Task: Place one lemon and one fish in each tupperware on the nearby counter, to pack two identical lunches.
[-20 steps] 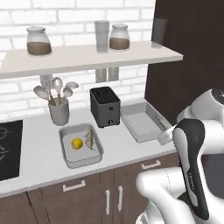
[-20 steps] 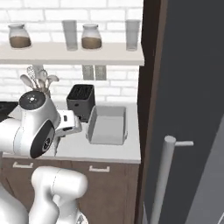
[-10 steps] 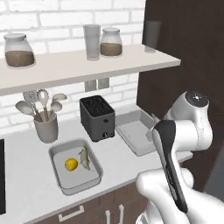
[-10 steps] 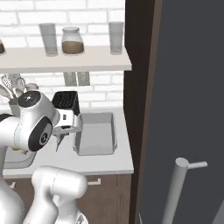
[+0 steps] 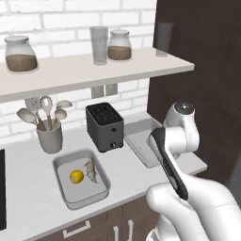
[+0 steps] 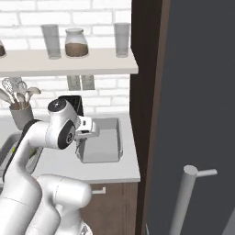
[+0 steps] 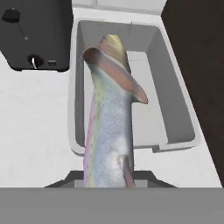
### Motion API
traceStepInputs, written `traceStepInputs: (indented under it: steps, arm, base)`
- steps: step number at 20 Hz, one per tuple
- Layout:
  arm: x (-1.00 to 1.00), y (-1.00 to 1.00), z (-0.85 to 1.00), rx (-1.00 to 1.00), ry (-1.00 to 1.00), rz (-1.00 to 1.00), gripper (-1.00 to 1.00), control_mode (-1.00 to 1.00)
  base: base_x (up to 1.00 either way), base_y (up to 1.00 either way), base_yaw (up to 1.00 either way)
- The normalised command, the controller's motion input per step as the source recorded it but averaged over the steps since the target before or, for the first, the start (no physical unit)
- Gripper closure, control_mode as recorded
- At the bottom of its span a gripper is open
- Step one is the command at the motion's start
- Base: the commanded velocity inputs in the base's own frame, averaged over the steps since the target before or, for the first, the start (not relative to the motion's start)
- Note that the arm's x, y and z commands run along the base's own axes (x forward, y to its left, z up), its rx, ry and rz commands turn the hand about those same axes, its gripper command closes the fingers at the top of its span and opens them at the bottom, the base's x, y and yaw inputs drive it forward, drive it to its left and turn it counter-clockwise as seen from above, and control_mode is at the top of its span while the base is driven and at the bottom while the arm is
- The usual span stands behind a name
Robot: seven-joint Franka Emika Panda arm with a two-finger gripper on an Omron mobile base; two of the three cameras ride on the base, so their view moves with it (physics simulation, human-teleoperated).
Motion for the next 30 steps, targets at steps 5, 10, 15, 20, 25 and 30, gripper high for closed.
traceStepInputs:
  steps: [5, 10, 15, 20, 25, 30]
  arm:
    - [0.87, 0.00, -0.51, 0.03, 0.09, 0.02, 1.00, -1.00]
    - [0.74, 0.00, -0.33, 0.00, 0.09, 0.03, 1.00, -1.00]
    - [0.69, 0.00, -0.27, 0.00, 0.09, 0.00, 1.00, -1.00]
    - [0.58, 0.00, -0.32, 0.00, 0.06, 0.00, 1.00, -1.00]
    - [0.28, 0.01, -0.46, 0.00, 0.01, 0.00, 1.00, -1.00]
    - [0.39, 0.05, -0.38, 0.00, 0.01, 0.00, 1.00, -1.00]
  base:
    - [0.00, 0.00, 0.00]
    - [0.00, 0.00, 0.00]
    - [0.00, 0.00, 0.00]
    - [0.00, 0.00, 0.00]
    - [0.00, 0.00, 0.00]
    - [0.00, 0.00, 0.00]
